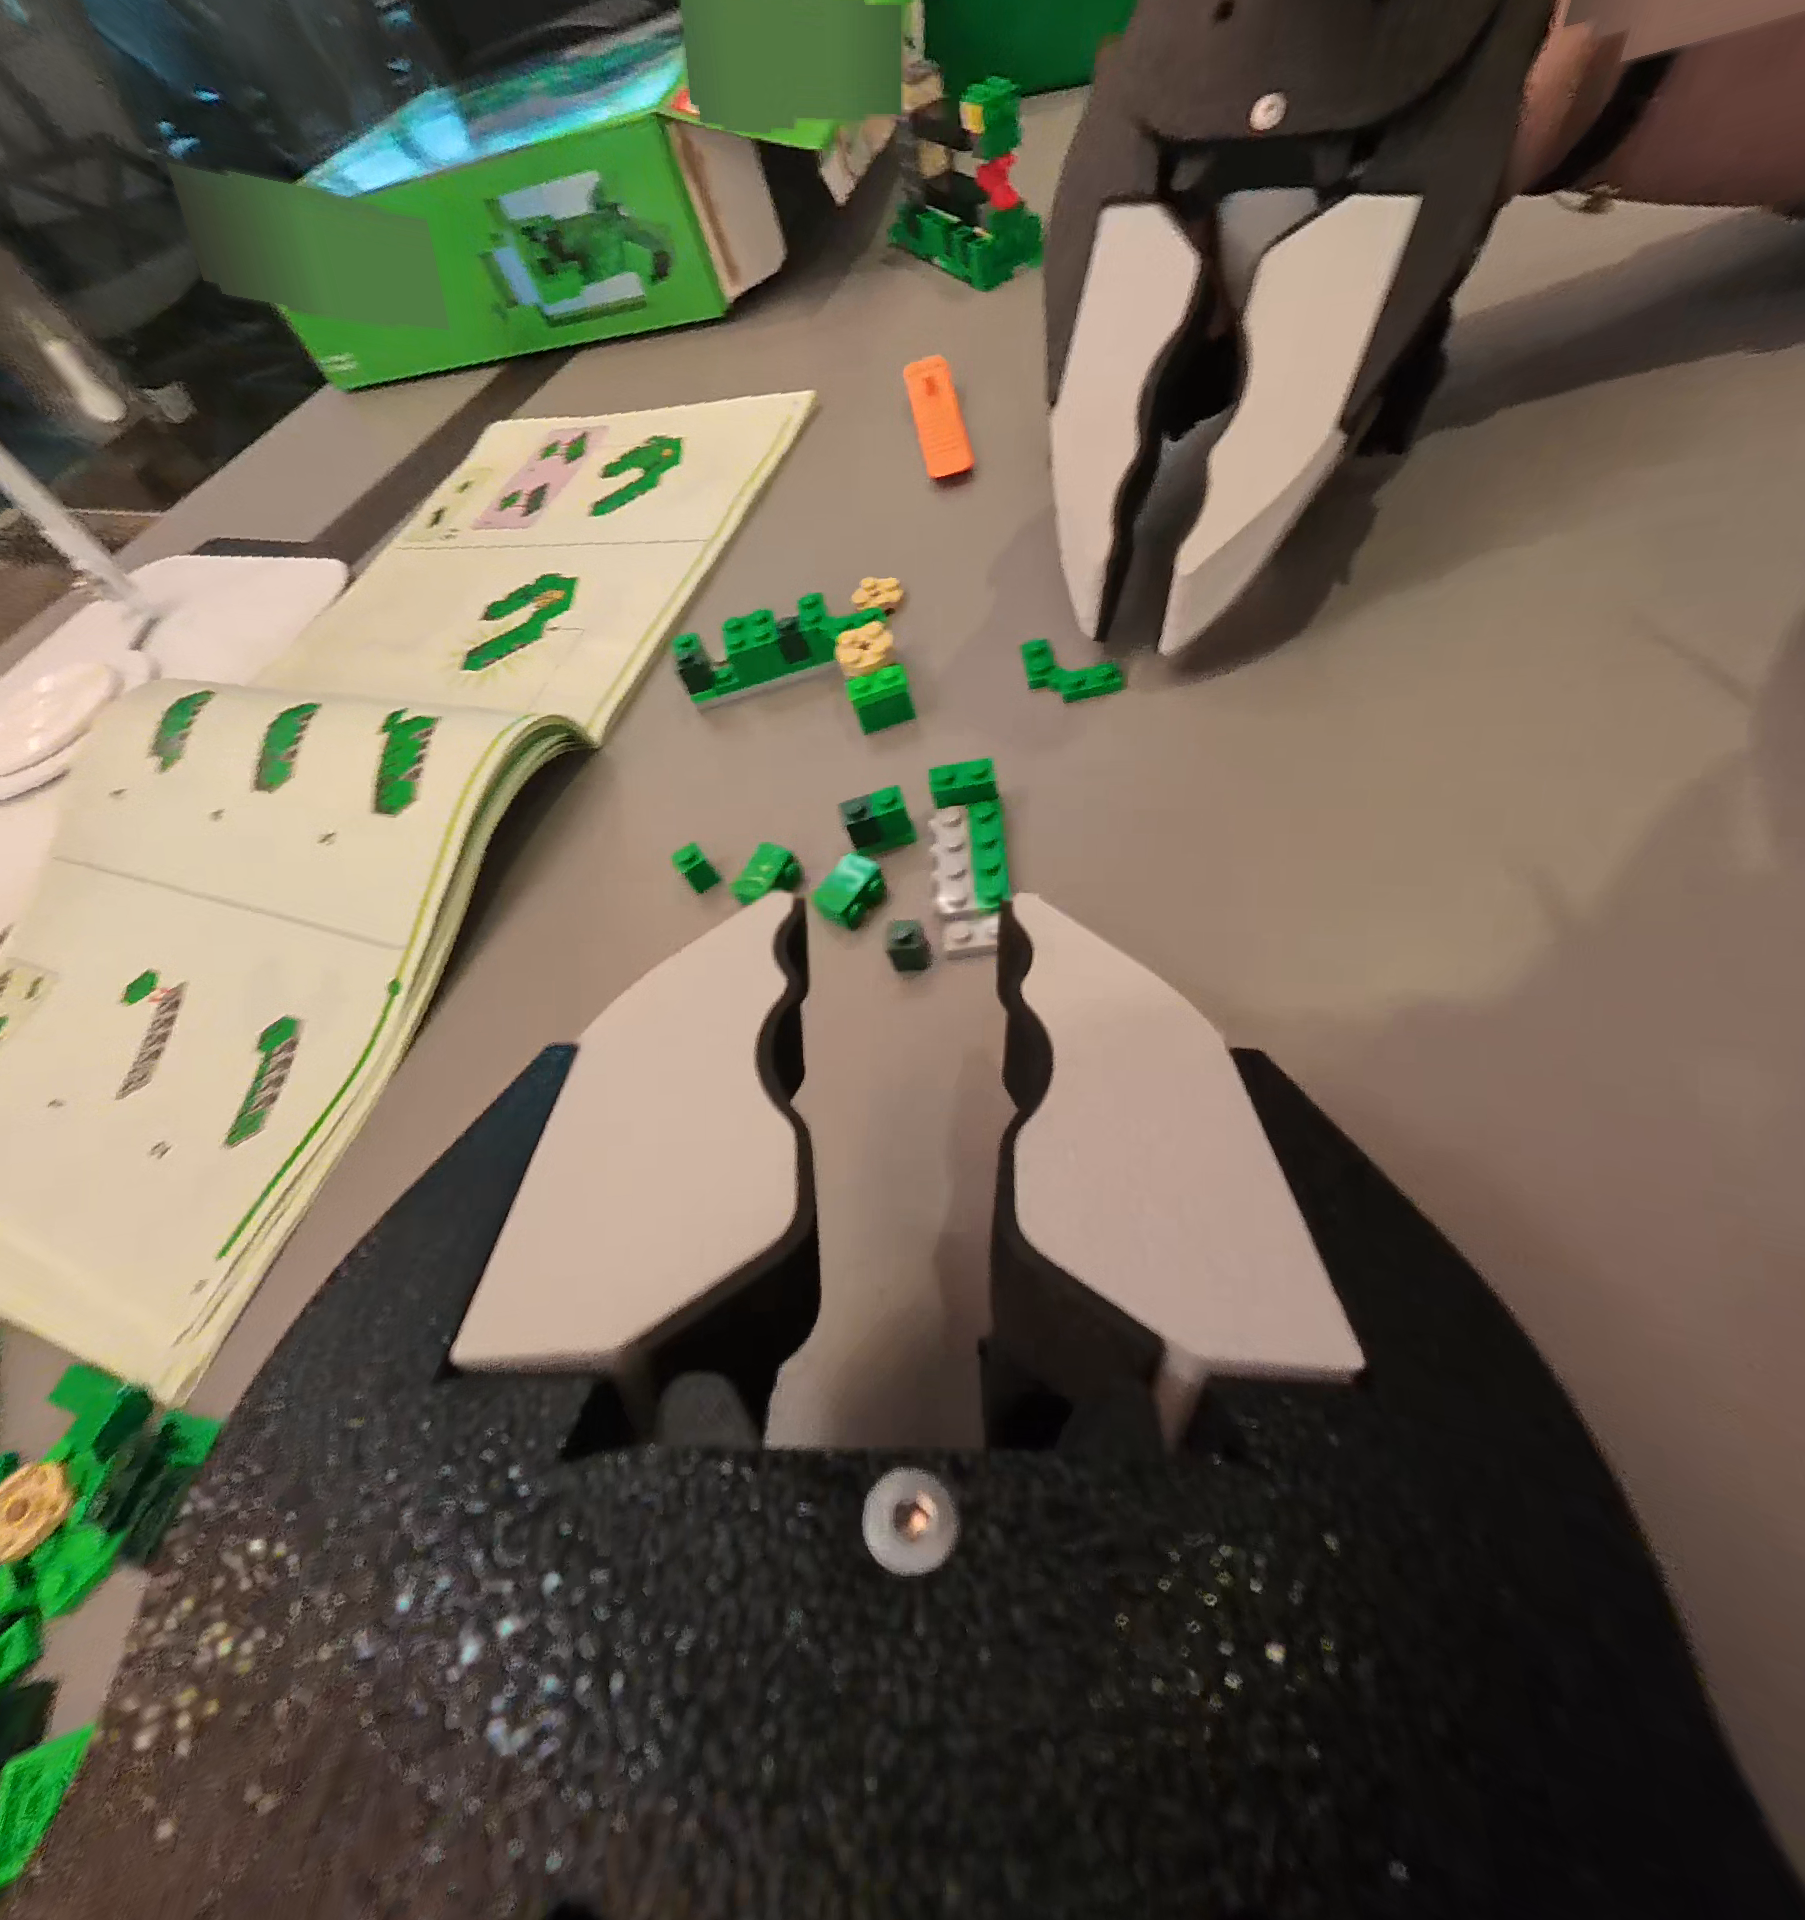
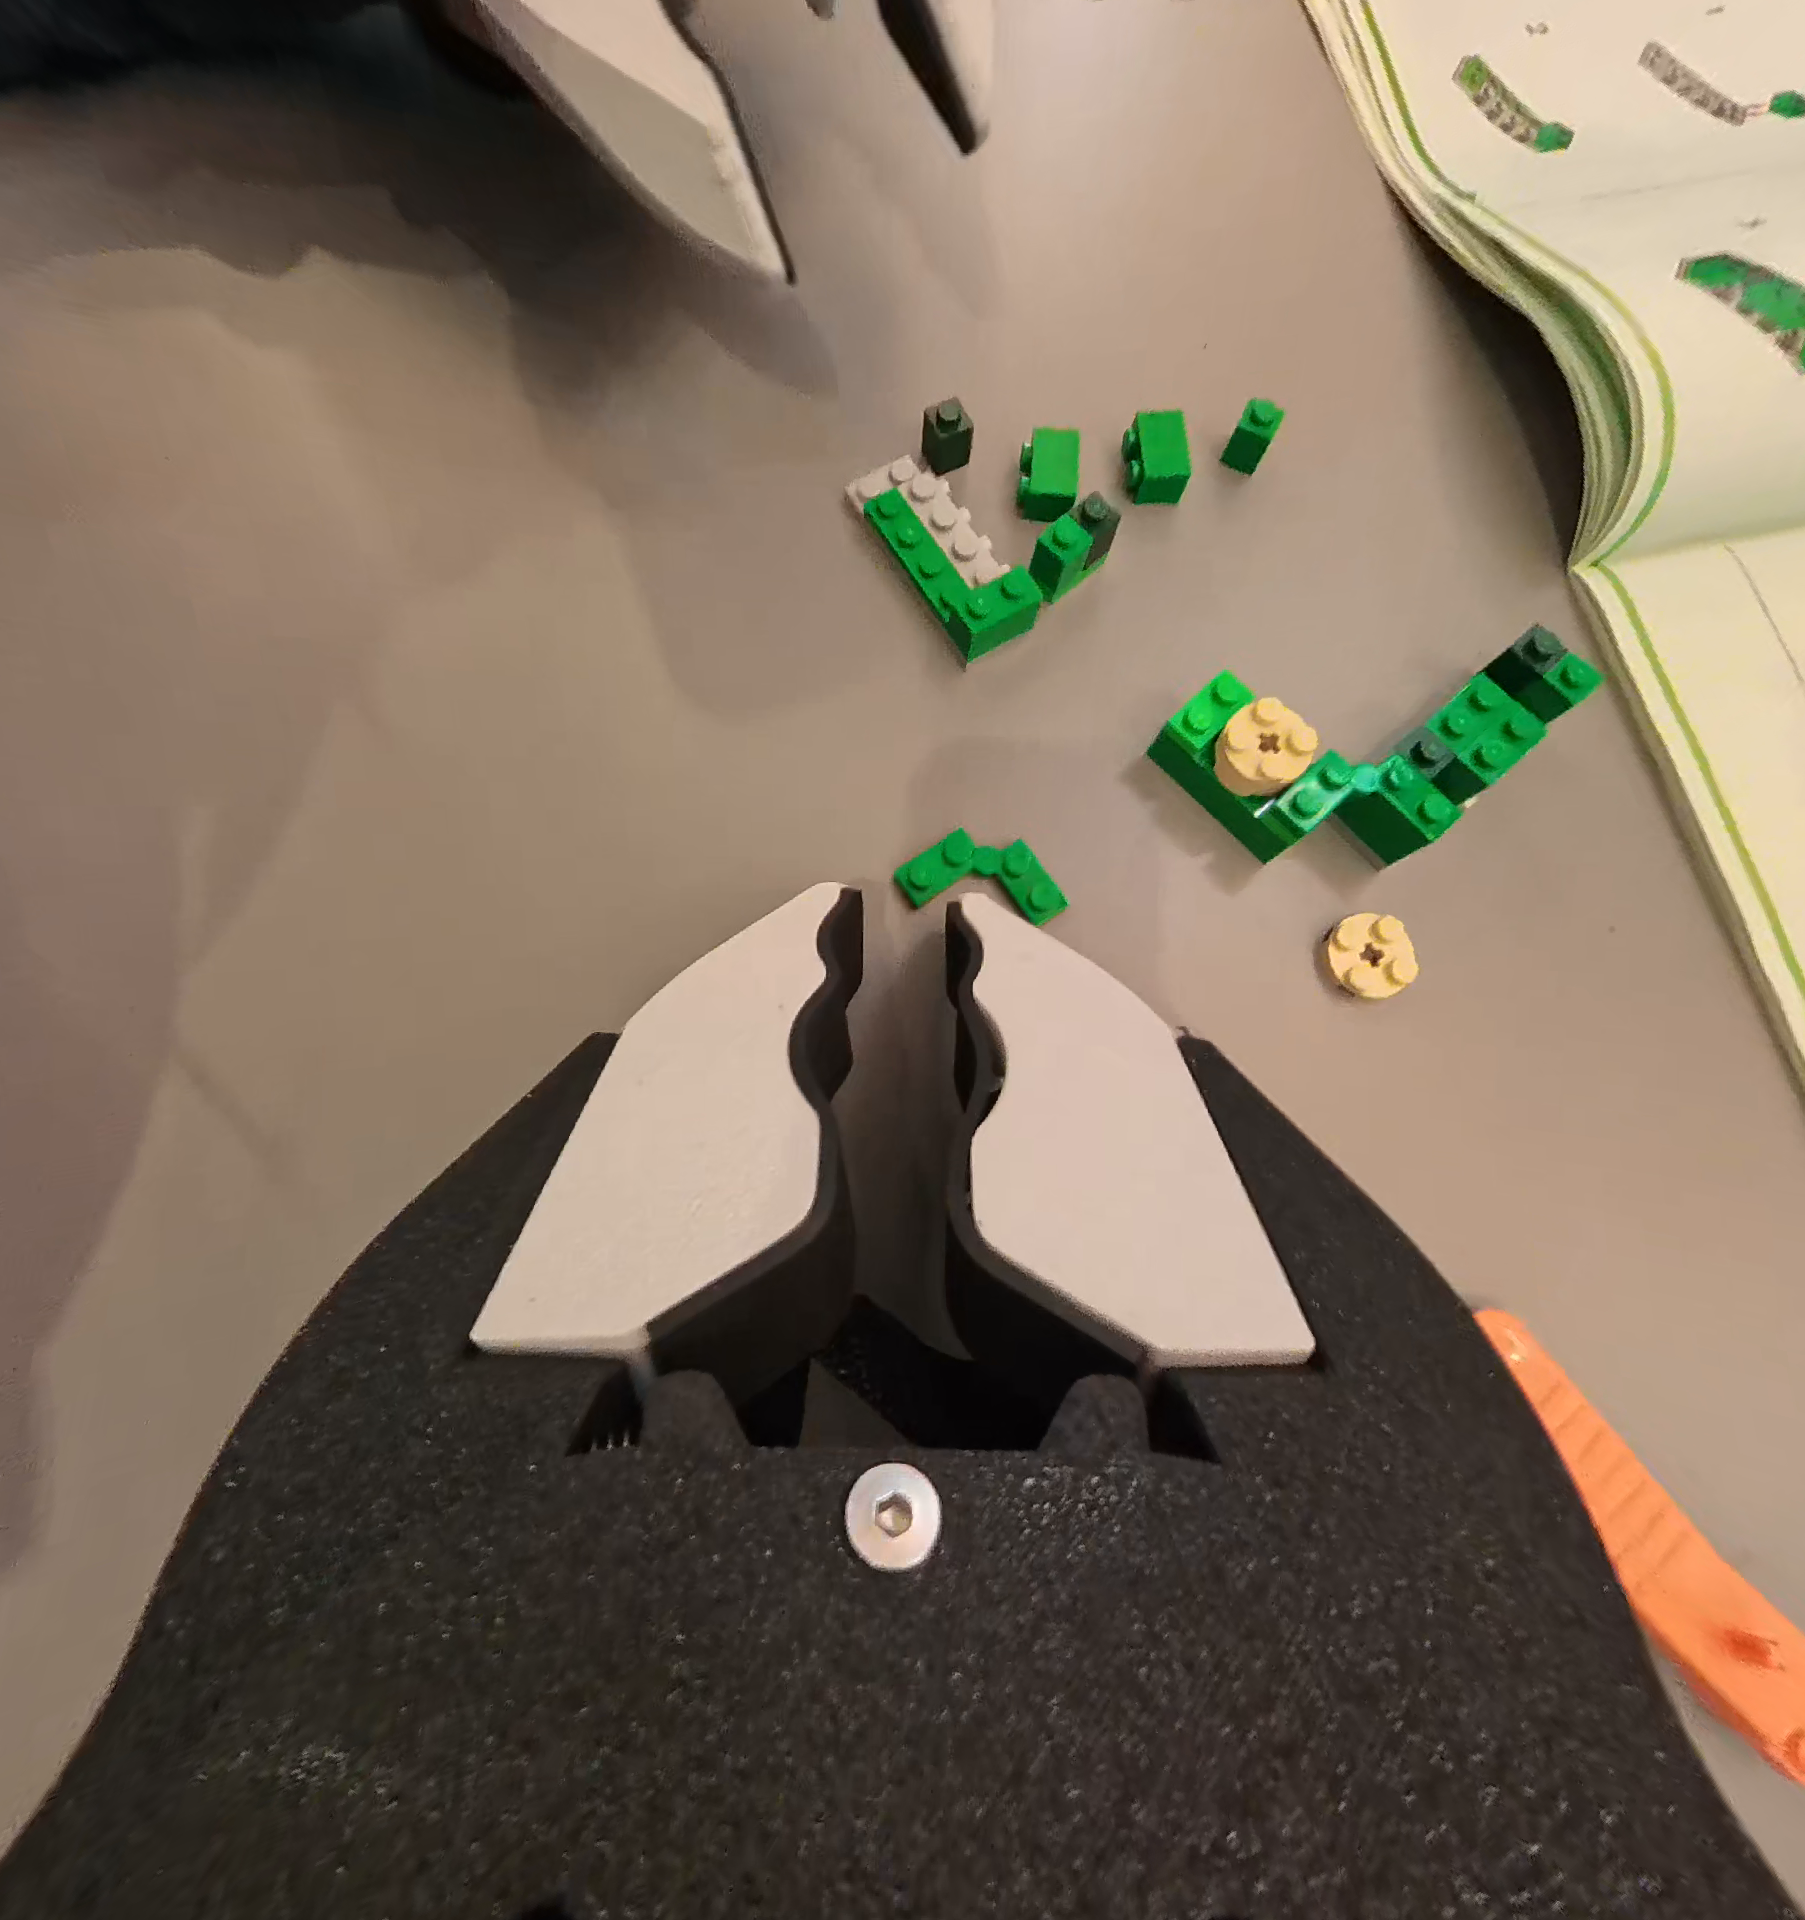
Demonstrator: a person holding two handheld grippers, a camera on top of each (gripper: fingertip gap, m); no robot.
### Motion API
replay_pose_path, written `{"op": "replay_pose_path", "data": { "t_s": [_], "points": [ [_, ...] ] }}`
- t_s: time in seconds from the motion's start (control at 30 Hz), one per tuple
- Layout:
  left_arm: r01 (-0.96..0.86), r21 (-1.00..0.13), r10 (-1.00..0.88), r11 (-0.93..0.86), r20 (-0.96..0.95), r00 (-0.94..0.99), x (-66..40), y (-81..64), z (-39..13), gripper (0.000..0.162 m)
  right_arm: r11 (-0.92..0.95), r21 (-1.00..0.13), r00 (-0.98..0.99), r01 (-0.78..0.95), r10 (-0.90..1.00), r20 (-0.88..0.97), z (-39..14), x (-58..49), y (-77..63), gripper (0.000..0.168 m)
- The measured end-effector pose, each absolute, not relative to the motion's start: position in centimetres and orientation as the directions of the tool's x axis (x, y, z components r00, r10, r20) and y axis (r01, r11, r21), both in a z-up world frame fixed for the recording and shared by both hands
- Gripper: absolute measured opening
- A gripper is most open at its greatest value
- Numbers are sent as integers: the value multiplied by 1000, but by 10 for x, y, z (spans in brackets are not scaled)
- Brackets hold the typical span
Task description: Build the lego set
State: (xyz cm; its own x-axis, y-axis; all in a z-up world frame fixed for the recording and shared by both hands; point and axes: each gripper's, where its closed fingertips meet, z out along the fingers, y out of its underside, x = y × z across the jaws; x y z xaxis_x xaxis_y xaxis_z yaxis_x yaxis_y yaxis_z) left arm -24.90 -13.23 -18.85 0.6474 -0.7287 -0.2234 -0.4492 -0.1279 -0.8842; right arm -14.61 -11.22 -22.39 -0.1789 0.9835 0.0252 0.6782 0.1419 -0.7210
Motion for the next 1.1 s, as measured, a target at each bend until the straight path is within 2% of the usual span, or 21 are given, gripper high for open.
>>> {"op": "replay_pose_path", "data": {
  "t_s": [0.37, 0.53, 0.63, 0.7, 0.83, 1.0, 1.1],
  "points": [
    [-449, -888, -651, -100, -283, 704, -266, -124, -184, 30, 207, -799, -102, 564, 978, 181, -208, -150, -85, 14],
    [-477, -874, -634, -96, -316, 706, -268, -122, -186, 27, 237, -826, 130, 511, 929, 347, -189, -136, -38, 14],
    [-483, -870, -624, -95, -326, 710, -270, -120, -186, 26, 198, -883, 287, 425, 896, 339, -171, -126, -17, 13],
    [-481, -872, -625, -95, -324, 710, -270, -120, -186, 26, 160, -899, 313, 408, 901, 302, -171, -125, -14, 12],
    [-479, -873, -627, -96, -320, 710, -270, -120, -186, 25, 171, -888, 241, 428, 925, 295, -179, -133, -27, 10],
    [-491, -866, -639, -96, -325, 697, -268, -121, -188, 25, 263, -868, -36, 421, 961, 274, -184, -162, -81, 9],
    [-503, -860, -650, -89, -333, 683, -266, -122, -189, 25, 405, -805, -196, 433, 914, 355, -185, -178, -98, 9]
  ]
}}
